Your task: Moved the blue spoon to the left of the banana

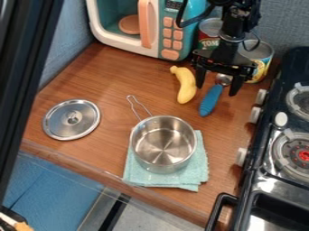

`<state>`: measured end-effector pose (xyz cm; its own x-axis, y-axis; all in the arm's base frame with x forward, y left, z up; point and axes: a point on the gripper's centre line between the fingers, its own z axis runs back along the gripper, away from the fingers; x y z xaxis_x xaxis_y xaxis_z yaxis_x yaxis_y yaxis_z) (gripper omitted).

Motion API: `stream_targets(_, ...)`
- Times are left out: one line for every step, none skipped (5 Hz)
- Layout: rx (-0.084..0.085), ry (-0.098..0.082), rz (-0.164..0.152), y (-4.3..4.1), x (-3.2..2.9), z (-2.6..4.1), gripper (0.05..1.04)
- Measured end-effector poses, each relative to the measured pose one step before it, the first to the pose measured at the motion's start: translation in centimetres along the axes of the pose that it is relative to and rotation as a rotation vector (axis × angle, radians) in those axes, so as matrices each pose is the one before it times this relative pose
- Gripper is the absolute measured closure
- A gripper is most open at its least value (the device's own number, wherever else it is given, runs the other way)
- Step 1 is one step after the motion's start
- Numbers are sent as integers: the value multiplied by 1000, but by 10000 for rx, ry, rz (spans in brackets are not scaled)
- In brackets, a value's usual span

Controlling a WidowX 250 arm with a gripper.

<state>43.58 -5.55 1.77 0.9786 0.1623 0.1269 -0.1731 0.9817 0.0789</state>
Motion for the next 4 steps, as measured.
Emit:
stream_targets(-174, 5, 63, 278, 160, -99, 83)
stream_targets(110, 533, -60, 137, -959, -2047, 83)
stream_targets(-30, 92, 18, -149, -197, -516, 139)
stream_targets(-34, 158, -75, -176, -423, -478, 423)
